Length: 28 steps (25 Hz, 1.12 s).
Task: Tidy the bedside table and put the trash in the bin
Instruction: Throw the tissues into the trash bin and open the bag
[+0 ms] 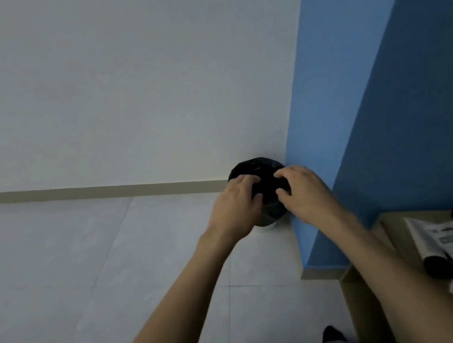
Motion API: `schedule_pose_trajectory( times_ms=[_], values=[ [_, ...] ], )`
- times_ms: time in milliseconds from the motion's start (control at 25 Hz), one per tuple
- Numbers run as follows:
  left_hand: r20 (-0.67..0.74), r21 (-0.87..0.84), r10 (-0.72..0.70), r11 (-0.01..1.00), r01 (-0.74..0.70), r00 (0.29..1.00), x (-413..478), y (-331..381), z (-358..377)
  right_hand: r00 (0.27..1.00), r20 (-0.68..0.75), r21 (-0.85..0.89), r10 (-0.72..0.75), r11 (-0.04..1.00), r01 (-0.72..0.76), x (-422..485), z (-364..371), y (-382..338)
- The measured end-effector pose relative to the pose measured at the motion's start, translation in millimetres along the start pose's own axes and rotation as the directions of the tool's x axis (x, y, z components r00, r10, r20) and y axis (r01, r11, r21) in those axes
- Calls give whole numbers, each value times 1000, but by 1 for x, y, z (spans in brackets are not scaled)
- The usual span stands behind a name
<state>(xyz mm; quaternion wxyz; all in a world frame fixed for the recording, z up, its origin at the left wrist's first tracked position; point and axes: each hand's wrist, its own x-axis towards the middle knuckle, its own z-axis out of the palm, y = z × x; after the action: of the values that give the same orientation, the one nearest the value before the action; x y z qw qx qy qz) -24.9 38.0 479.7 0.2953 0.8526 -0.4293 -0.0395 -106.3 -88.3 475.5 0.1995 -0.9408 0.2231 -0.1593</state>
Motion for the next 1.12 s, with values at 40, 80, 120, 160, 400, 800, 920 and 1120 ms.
schedule_pose_trajectory(
  times_ms=[40,80,120,160,400,800,920,1120],
  values=[
    [30,21,-28,999,28,999,19,-16,14,999,41,-26,25,999,-24,19,21,13],
    [64,45,-57,998,54,996,40,-34,30,994,89,-52,57,997,-52,41,44,27],
    [105,74,-78,995,70,991,58,-49,45,985,142,-83,97,993,-85,57,64,40],
    [151,105,-94,991,78,984,75,-64,61,972,195,-118,134,987,-113,72,84,54],
    [352,269,-159,961,63,922,161,-159,189,884,398,-292,246,947,-132,153,214,152],
    [443,400,-89,910,-108,892,202,-242,328,883,434,-403,177,915,15,184,332,236],
    [338,366,-65,928,-67,939,200,-242,332,916,374,-346,144,938,-6,177,338,240],
    [380,330,-104,944,-30,919,159,-226,320,909,400,-277,120,961,-5,127,335,234]
  ],
)
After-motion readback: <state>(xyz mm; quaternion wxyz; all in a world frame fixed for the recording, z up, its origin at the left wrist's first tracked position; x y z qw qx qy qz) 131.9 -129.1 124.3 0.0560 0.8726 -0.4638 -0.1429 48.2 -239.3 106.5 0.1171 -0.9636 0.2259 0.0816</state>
